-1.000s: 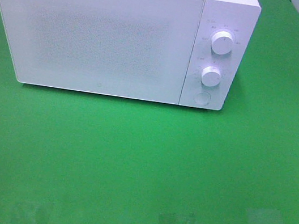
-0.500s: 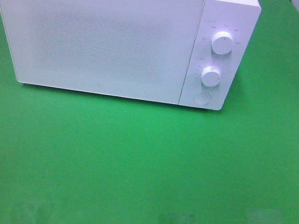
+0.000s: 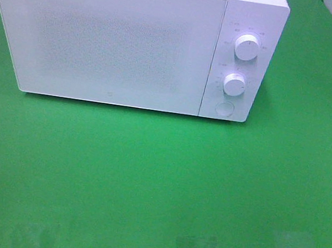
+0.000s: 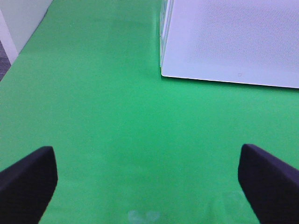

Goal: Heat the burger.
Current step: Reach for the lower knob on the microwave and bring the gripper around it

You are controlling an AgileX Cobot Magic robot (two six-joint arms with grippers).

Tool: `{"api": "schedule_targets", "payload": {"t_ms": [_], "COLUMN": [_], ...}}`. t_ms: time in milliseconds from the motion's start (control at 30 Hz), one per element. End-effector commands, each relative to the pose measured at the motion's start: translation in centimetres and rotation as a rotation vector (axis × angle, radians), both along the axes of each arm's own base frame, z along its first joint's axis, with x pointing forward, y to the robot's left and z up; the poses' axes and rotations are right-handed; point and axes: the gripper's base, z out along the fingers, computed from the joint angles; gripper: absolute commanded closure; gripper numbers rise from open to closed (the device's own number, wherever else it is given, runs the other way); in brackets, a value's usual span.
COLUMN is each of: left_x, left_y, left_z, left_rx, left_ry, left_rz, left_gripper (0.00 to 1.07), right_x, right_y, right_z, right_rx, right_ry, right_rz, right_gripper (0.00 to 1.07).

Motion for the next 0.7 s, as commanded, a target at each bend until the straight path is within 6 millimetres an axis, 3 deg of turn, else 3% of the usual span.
{"api": "schedule_targets", "payload": {"t_ms": [33, 400, 500, 700], "left_x": [-0.2, -0.2, -0.2, -0.2], "left_y": [-0.1, -0.1, -0.1, -0.1], "left_z": [0.0, 0.0, 0.0, 0.0], "left_rx": [-0.001, -0.001, -0.001, -0.001], "left_ry": [-0.014, -0.014, -0.014, -0.014], "left_rz": [-0.002, -0.002, -0.002, -0.002], "left_gripper": [0.05, 0.05, 0.05, 0.05], "right_x": [-0.4, -0.4, -0.3, 1.6], "right_y": [0.0, 0.0, 0.0, 0.1], "right_z": [0.1, 0.2, 1.0, 2.2], "right_rx": [-0.006, -0.014, -0.016, -0.019], "right_ry": [-0.038, -0.044, -0.067, -0.062], "right_rz": [-0.002, 0.000, 0.002, 0.007], "right_gripper": [0.31, 0.31, 0.31, 0.31]}}
